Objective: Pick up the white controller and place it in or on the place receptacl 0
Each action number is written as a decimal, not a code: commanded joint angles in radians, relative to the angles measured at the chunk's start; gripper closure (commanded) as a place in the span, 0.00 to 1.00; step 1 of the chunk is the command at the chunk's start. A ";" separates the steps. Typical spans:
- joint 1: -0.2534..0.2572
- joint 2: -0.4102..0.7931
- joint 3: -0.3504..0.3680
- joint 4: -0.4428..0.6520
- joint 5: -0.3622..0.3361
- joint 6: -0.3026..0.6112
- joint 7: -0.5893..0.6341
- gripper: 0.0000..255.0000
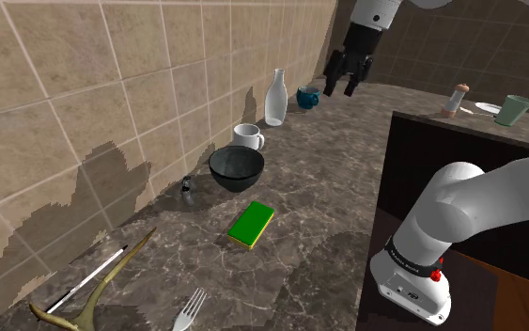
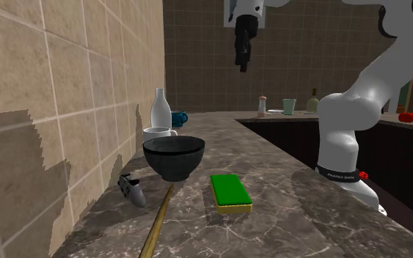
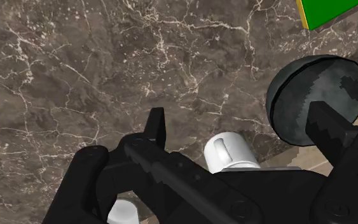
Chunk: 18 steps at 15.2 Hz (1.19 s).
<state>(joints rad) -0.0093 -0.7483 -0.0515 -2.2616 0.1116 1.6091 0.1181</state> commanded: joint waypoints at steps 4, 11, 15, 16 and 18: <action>0.015 0.030 0.068 -0.026 0.019 0.068 0.062 0.00; 0.045 0.150 0.225 -0.041 0.042 0.225 0.211 0.00; 0.054 0.248 0.314 -0.020 0.033 0.310 0.302 0.00; 0.055 0.275 0.336 -0.011 0.027 0.330 0.326 0.00; 0.055 0.334 0.380 0.010 0.010 0.368 0.376 0.00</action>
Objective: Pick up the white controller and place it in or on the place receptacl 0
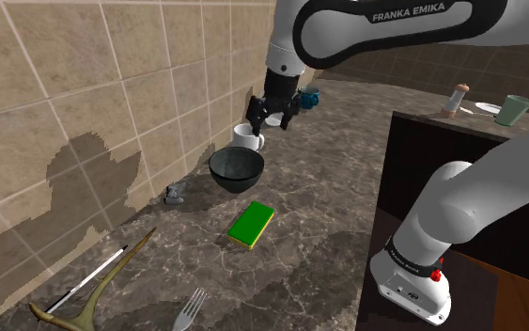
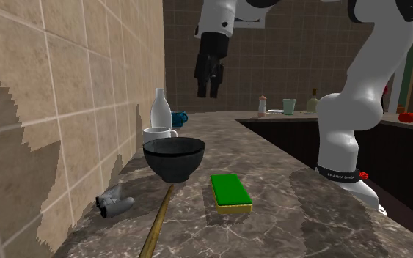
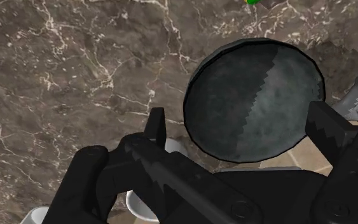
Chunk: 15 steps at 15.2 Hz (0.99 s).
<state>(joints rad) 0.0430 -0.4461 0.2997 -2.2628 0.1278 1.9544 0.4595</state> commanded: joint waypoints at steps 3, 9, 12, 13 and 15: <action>0.001 0.129 0.094 0.054 -0.047 0.074 0.116 0.00; 0.002 0.355 0.207 0.176 -0.192 0.143 0.308 0.00; 0.020 0.484 0.243 0.258 -0.294 0.153 0.413 0.00; 0.030 0.528 0.250 0.289 -0.330 0.152 0.448 0.00; 0.060 0.618 0.256 0.355 -0.401 0.145 0.513 0.00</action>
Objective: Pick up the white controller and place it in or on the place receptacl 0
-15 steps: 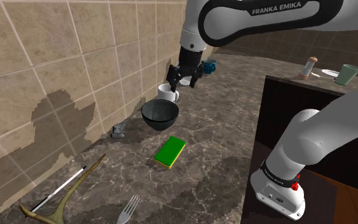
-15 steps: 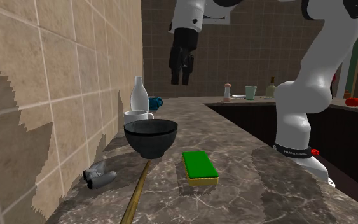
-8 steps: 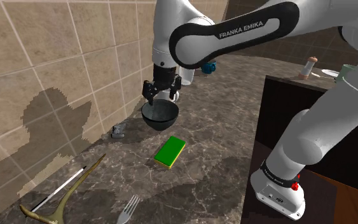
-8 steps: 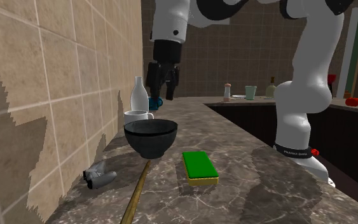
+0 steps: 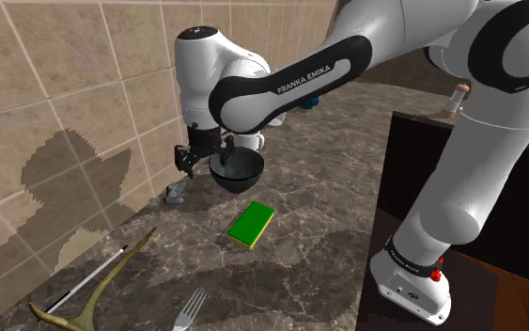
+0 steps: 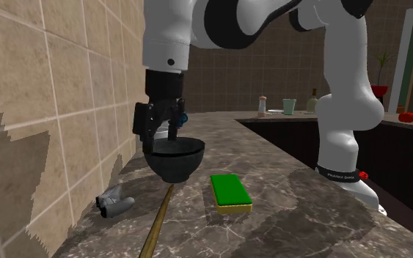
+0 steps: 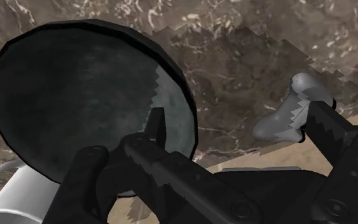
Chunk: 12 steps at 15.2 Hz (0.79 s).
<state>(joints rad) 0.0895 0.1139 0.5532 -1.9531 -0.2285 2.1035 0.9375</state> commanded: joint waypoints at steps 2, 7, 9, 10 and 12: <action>0.051 0.148 -0.001 0.118 -0.111 -0.019 0.093 0.00; 0.119 0.289 -0.027 0.227 -0.203 -0.029 0.165 0.00; 0.120 0.302 -0.033 0.217 -0.212 -0.009 0.170 0.00; 0.120 0.308 -0.036 0.213 -0.217 0.001 0.173 0.00; 0.121 0.322 -0.041 0.205 -0.228 0.021 0.179 0.00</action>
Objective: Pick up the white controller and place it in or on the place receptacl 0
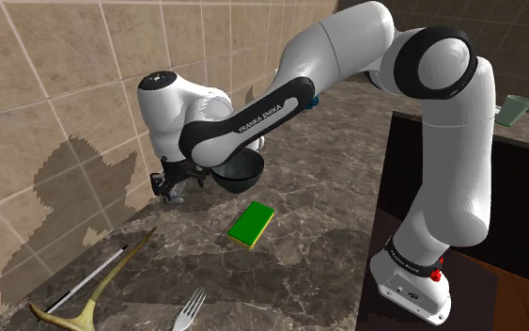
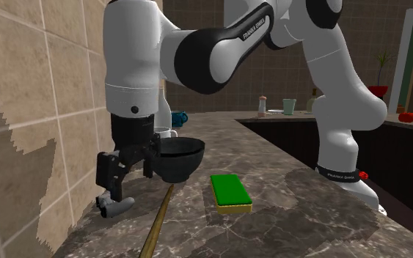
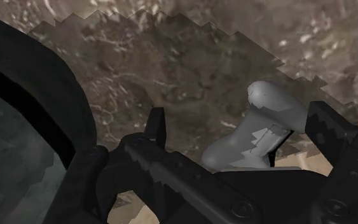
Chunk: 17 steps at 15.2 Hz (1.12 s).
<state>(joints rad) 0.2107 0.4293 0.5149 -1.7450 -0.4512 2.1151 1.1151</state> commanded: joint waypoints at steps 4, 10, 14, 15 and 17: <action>0.000 0.010 -0.005 -0.005 -0.008 0.015 0.004 0.00; 0.000 0.010 -0.005 -0.005 -0.008 0.014 0.004 1.00; -0.003 0.006 -0.004 -0.011 -0.006 0.016 0.002 1.00; -0.004 0.002 -0.004 -0.017 -0.006 0.020 0.003 1.00; -0.004 -0.001 -0.003 -0.019 -0.004 0.018 0.002 1.00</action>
<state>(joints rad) 0.2071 0.4287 0.5129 -1.7619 -0.4552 2.1339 1.1175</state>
